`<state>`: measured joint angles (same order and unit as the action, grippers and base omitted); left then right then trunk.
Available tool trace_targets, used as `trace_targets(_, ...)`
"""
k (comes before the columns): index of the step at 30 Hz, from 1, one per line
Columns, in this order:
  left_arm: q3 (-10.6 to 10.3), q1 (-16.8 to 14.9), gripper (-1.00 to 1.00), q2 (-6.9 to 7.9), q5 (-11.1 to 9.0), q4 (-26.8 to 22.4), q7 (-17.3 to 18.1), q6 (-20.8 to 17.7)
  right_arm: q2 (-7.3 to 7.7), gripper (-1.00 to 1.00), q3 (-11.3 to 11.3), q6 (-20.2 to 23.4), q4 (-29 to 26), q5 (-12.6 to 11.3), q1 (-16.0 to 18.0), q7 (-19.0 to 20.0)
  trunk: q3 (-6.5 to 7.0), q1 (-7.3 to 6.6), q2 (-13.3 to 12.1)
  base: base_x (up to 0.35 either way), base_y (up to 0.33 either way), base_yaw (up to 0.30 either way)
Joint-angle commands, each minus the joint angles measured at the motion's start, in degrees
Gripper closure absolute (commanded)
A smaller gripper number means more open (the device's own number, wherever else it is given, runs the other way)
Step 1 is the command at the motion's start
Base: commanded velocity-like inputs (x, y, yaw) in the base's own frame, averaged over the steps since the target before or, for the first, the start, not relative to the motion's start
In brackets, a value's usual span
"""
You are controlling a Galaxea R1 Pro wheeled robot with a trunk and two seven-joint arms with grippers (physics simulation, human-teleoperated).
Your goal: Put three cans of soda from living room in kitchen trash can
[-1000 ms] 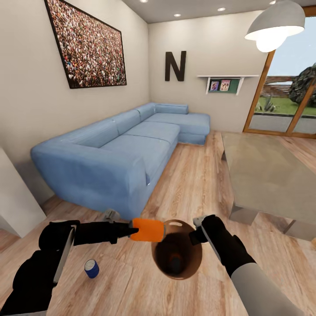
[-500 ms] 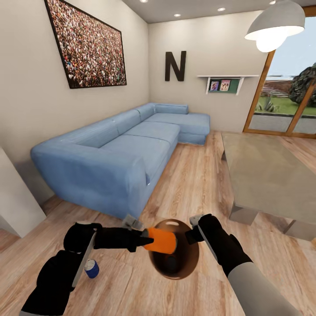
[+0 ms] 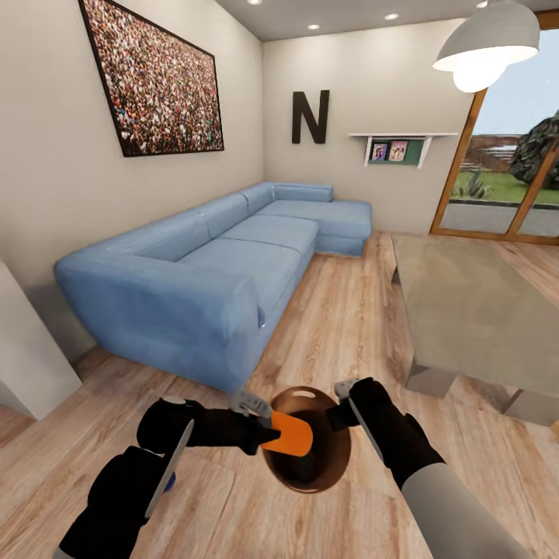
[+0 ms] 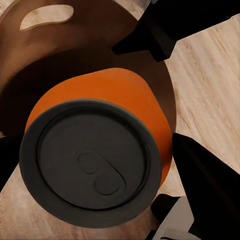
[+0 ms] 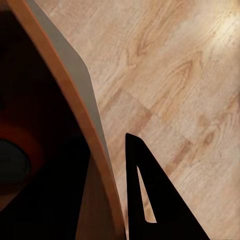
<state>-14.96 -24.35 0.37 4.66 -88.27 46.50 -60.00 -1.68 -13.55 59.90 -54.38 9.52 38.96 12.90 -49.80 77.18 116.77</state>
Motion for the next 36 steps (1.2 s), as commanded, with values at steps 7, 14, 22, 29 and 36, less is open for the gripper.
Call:
trace_targets(7, -1.1, 0.0, 1.00, -1.23, 0.0, 1.9, -1.8, 0.0, -1.28, 1.00, 0.0, 0.1, -0.1, -1.3, 0.1, 0.3, 0.01, 0.00, 0.0, 0.000, 0.000, 0.000)
trace_targets(14, -1.6, 0.0, 1.00, -1.48, -0.1, 4.1, -3.3, 0.0, -1.87, 1.00, 0.0, 0.1, -0.3, -1.3, 0.1, 0.3, 0.01, 0.00, 0.0, 0.000, 0.000, 0.000)
trace_targets(22, -3.9, 0.0, 1.00, -1.86, -0.1, 5.4, -9.6, 0.0, -2.48, 1.00, 0.0, 0.1, -0.3, -1.3, 0.2, 0.3, 0.01, 0.00, 0.0, 0.000, 0.000, 0.000)
trace_targets(29, -5.4, 0.0, 1.00, -2.76, 0.0, 7.0, -12.6, 0.8, -2.83, 1.00, -0.1, 0.1, -0.3, -1.2, 0.2, 0.3, 0.01, 0.00, 0.0, 0.000, 0.000, 0.000)
trace_targets(36, -5.7, 0.0, 1.00, -3.36, -0.1, 9.0, -13.7, 1.6, -2.88, 1.00, -0.1, 0.1, -0.3, -1.2, 0.2, 0.3, 0.01, 0.00, 0.0, 0.000, 0.000, 0.000)
